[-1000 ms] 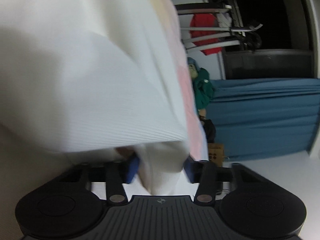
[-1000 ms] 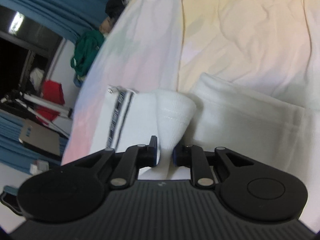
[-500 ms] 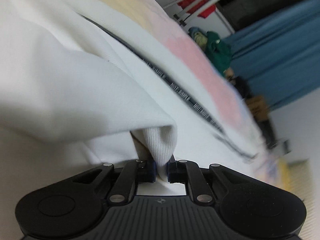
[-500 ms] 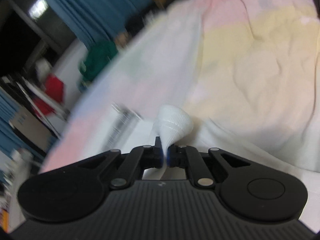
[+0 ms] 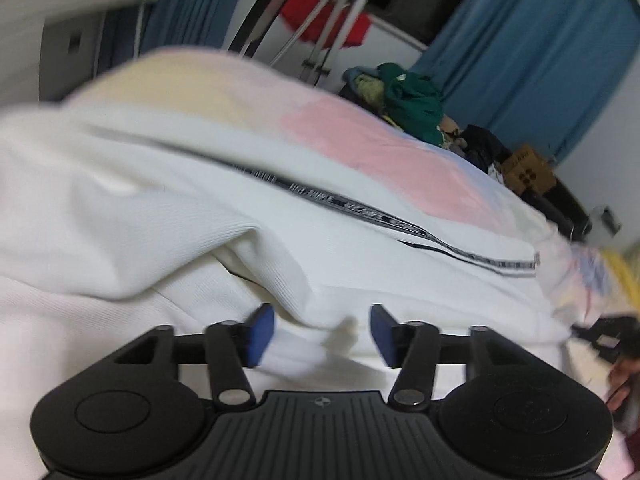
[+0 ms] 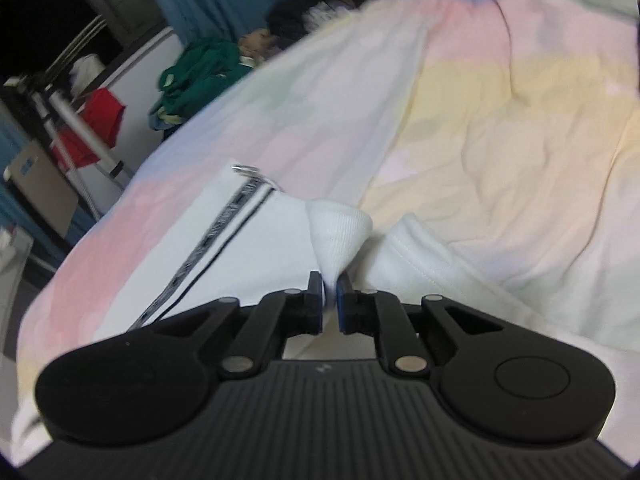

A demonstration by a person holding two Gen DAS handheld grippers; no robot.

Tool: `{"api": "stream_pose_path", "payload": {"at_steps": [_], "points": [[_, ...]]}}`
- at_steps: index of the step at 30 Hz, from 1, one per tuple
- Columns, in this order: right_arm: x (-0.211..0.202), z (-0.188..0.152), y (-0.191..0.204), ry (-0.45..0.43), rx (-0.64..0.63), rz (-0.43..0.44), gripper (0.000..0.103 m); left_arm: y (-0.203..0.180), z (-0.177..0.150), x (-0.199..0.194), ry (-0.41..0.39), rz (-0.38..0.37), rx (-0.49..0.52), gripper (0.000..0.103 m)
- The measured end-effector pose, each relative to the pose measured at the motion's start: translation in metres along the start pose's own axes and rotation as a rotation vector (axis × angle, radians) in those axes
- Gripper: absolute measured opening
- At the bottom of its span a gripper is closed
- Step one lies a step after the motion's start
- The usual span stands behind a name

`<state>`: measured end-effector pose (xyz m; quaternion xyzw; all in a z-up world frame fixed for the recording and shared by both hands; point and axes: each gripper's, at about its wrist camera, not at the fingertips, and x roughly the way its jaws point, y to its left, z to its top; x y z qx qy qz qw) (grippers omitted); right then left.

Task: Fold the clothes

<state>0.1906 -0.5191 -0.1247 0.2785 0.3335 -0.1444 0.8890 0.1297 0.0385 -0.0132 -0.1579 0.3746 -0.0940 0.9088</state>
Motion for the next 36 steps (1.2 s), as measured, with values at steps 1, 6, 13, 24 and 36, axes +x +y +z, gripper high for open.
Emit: {"api": "stream_pose_path", "payload": {"at_steps": [1, 6, 13, 24, 36], "points": [[-0.011, -0.002, 0.005, -0.016, -0.036, 0.000, 0.011, -0.007, -0.002, -0.008, -0.013, 0.006, 0.025, 0.064], [-0.064, -0.020, 0.021, -0.065, -0.219, 0.039, 0.018, -0.036, -0.015, -0.045, -0.072, 0.009, 0.116, 0.077], [-0.128, -0.063, 0.030, -0.048, -0.361, 0.202, 0.061, -0.051, -0.044, -0.093, -0.117, 0.002, 0.189, 0.088], [-0.162, -0.099, 0.063, -0.077, -0.516, 0.391, 0.088, -0.052, -0.083, -0.114, -0.151, 0.025, 0.236, 0.103], [-0.147, -0.106, 0.069, -0.057, -0.506, 0.354, 0.088, -0.033, -0.094, -0.103, -0.089, 0.073, 0.163, 0.103]]}}
